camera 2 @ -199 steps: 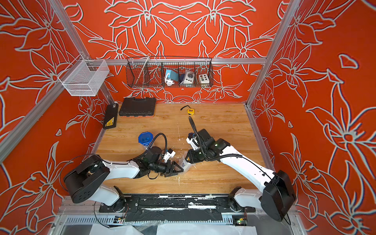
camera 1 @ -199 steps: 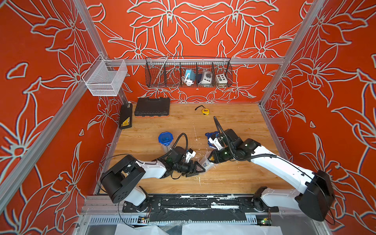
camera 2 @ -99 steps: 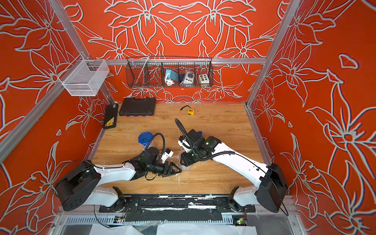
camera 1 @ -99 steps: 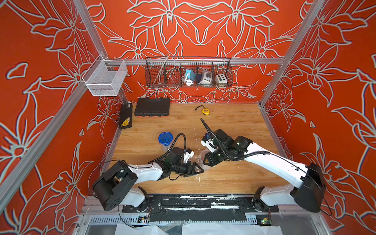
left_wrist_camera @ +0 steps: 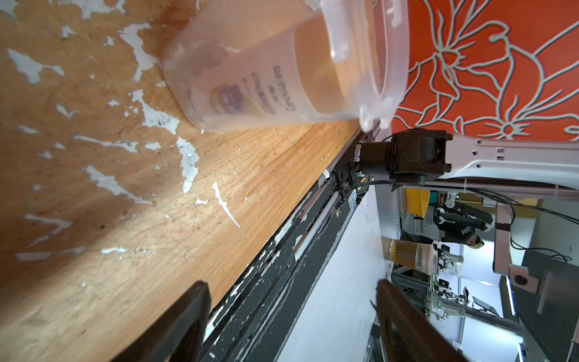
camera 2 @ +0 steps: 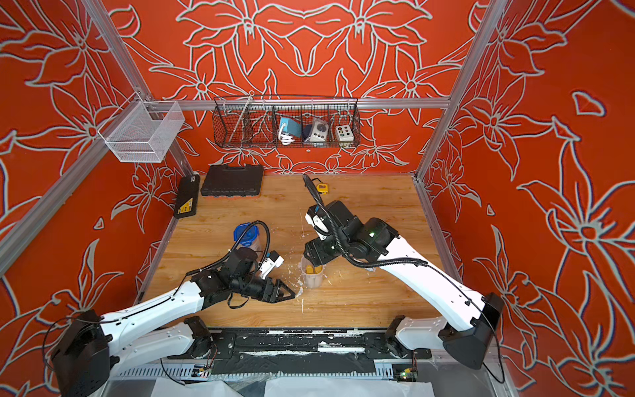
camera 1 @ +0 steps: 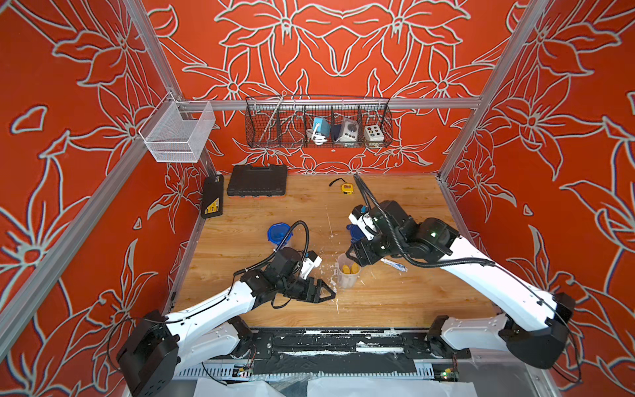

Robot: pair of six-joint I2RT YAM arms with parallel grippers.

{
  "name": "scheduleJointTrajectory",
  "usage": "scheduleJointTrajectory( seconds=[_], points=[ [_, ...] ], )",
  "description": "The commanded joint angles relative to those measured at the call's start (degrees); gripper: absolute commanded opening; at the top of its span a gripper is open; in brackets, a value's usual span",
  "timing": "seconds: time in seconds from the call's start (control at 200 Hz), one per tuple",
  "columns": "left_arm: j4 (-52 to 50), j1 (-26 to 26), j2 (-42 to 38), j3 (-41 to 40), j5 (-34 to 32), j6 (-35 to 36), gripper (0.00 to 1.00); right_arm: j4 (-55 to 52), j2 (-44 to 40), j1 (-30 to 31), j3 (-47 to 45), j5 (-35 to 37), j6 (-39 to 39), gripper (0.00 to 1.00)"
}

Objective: Pack away toiletry kits
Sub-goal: Place the toiletry item into the container.

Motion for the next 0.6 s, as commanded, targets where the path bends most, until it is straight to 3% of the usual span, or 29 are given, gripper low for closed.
scheduleJointTrajectory(
  seconds=[0.0,0.11,0.215,0.395,0.596],
  points=[
    [-9.29,0.22,-3.15,5.81,-2.95,4.82,0.82,-10.39,-0.83,-3.15,2.93,7.85,-2.90,0.74],
    [-15.17,0.24,1.40,15.70,-5.13,11.88,0.85,-18.07,1.66,-11.27,1.88,10.71,-4.94,0.73],
    [-18.52,0.24,6.22,24.40,-6.02,16.50,0.85,-18.95,3.29,-17.60,-3.16,12.91,-8.67,0.72],
    [-18.06,0.24,9.87,32.27,-4.05,12.53,0.85,-12.64,10.21,-25.86,-10.48,11.45,-13.05,0.71],
    [-20.02,0.37,10.66,38.55,-4.33,11.54,0.85,-3.48,18.31,-28.12,-14.12,10.85,-14.39,0.70]
  ],
)
